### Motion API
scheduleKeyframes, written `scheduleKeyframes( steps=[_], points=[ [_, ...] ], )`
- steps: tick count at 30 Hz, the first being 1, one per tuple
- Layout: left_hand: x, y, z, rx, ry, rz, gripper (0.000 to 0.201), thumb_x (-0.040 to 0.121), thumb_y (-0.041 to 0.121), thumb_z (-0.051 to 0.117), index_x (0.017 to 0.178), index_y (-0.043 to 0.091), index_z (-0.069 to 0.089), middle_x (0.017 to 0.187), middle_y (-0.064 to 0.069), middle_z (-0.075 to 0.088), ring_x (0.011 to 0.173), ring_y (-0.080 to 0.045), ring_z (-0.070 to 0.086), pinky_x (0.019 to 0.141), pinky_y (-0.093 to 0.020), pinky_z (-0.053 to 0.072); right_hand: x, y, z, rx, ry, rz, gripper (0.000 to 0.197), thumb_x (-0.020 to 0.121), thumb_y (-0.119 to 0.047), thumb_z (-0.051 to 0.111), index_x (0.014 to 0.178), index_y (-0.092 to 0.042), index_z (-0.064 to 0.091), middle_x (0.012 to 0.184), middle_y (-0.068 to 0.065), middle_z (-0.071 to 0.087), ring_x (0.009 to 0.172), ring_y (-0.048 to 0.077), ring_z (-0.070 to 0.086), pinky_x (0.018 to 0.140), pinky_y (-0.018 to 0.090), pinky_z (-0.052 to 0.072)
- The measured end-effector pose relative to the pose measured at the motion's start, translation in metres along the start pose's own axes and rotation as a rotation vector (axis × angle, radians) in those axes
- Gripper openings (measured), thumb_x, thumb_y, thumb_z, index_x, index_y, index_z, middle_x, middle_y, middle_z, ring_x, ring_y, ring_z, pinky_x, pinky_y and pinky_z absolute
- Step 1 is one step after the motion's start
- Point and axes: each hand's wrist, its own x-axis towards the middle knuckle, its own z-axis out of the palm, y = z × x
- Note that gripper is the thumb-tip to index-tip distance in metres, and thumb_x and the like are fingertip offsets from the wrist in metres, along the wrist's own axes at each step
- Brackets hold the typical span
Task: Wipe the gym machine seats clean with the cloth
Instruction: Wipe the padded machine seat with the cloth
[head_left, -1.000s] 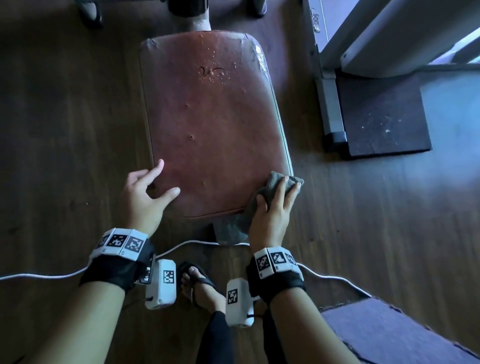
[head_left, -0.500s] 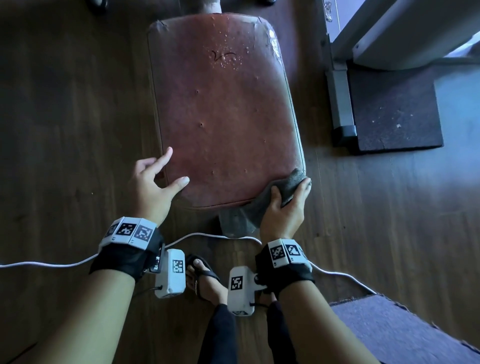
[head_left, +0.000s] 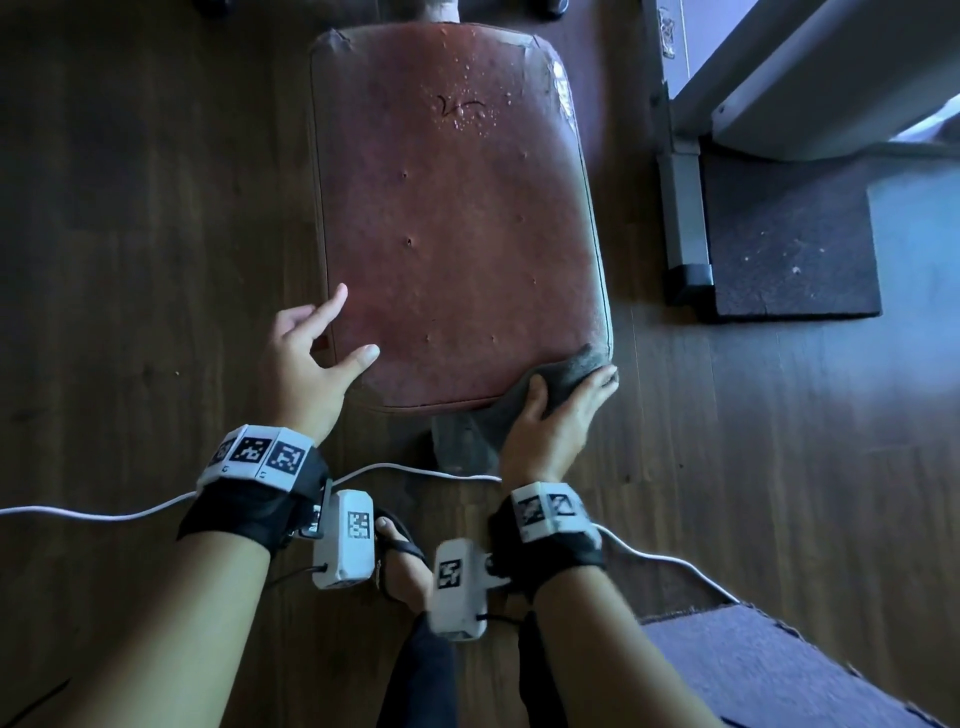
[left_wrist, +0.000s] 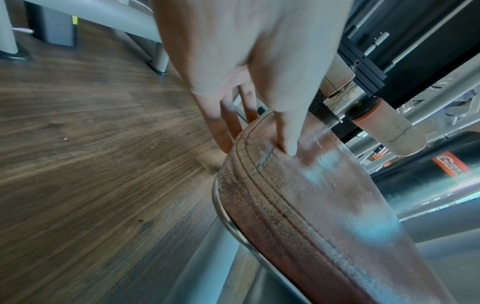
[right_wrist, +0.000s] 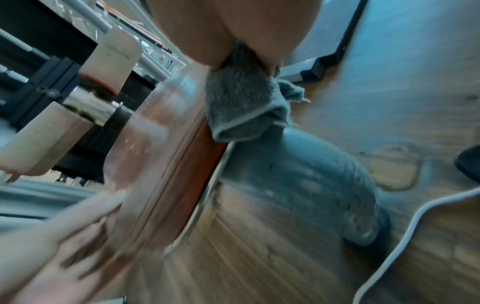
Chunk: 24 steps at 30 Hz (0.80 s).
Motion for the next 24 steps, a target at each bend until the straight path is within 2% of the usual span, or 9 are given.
scheduleKeyframes(
  steps=[2,7,11,12,16,18,21,22,24],
  points=[
    [0.002,0.001,-0.003,-0.002,-0.012,-0.011,0.066,0.075,0.018,0.082,0.136,0.028,0.057,0.127,-0.007,0.050,0.118,-0.009,0.045,0.106,-0.022,0.034,-0.026,-0.003,0.016,0.057,-0.022,-0.010,0.081,0.094,-0.011,0.057,0.152,-0.005,0.002,0.159,0.021,-0.006,0.148,0.029,0.001,0.116,0.016,0.006],
    [0.007,-0.001,-0.012,0.005,-0.079,0.003,0.069,0.073,0.017,0.084,0.133,0.033,0.057,0.126,-0.004,0.052,0.121,-0.013,0.050,0.108,-0.033,0.040,-0.054,-0.002,0.035,0.134,-0.085,0.009,0.083,0.093,-0.012,0.058,0.152,-0.006,0.000,0.159,0.018,-0.011,0.148,0.026,-0.002,0.107,0.001,0.001],
    [0.009,-0.003,-0.015,0.009,-0.098,0.014,0.069,0.071,0.017,0.085,0.133,0.033,0.057,0.124,-0.001,0.052,0.121,-0.014,0.050,0.108,-0.037,0.041,-0.045,0.005,0.024,0.081,-0.073,-0.052,0.081,0.093,-0.014,0.060,0.153,-0.008,0.006,0.160,0.014,-0.011,0.148,0.026,0.004,0.117,0.022,0.016],
    [0.009,-0.003,-0.016,0.006,-0.097,0.018,0.069,0.071,0.017,0.085,0.133,0.032,0.058,0.123,-0.001,0.052,0.120,-0.015,0.050,0.108,-0.035,0.041,-0.046,0.004,0.025,0.082,-0.058,-0.062,0.080,0.093,-0.013,0.060,0.153,-0.007,0.007,0.160,0.014,-0.012,0.148,0.026,0.003,0.117,0.022,0.016],
    [0.010,-0.003,-0.016,0.011,-0.101,0.034,0.068,0.071,0.019,0.085,0.132,0.032,0.058,0.121,-0.001,0.053,0.119,-0.014,0.051,0.106,-0.030,0.040,-0.057,-0.007,0.033,0.113,-0.087,-0.031,0.077,0.095,-0.011,0.056,0.152,-0.004,0.004,0.158,0.017,-0.017,0.142,0.013,-0.004,0.106,-0.001,0.004],
    [0.011,-0.005,-0.017,0.011,-0.104,0.035,0.068,0.070,0.020,0.086,0.130,0.034,0.058,0.119,0.000,0.053,0.118,-0.015,0.051,0.106,-0.030,0.040,-0.057,-0.004,0.031,0.083,-0.118,-0.029,0.078,0.095,-0.011,0.056,0.152,-0.005,0.004,0.158,0.017,-0.018,0.145,0.016,-0.004,0.111,0.005,0.007],
    [0.011,-0.006,-0.017,0.013,-0.104,0.032,0.067,0.070,0.021,0.085,0.130,0.036,0.058,0.120,0.001,0.052,0.119,-0.015,0.051,0.106,-0.027,0.038,-0.049,0.001,0.022,0.057,-0.126,-0.060,0.078,0.094,-0.012,0.057,0.153,-0.007,0.005,0.158,0.014,-0.018,0.148,0.028,0.000,0.118,0.032,0.016],
    [0.010,-0.006,-0.017,0.013,-0.105,0.029,0.067,0.071,0.021,0.085,0.130,0.036,0.058,0.121,0.002,0.051,0.119,-0.014,0.049,0.106,-0.026,0.037,-0.048,0.000,0.022,0.060,-0.103,-0.056,0.078,0.094,-0.011,0.057,0.153,-0.008,0.005,0.158,0.014,-0.018,0.148,0.028,0.000,0.119,0.033,0.016],
    [0.009,-0.005,-0.016,0.015,-0.107,0.032,0.067,0.072,0.021,0.084,0.131,0.035,0.057,0.122,0.004,0.050,0.119,-0.010,0.046,0.105,-0.023,0.034,-0.051,-0.007,0.028,0.081,-0.063,-0.037,0.078,0.095,-0.009,0.055,0.152,-0.007,0.003,0.158,0.016,-0.019,0.148,0.026,-0.005,0.118,0.020,0.010]
  ],
)
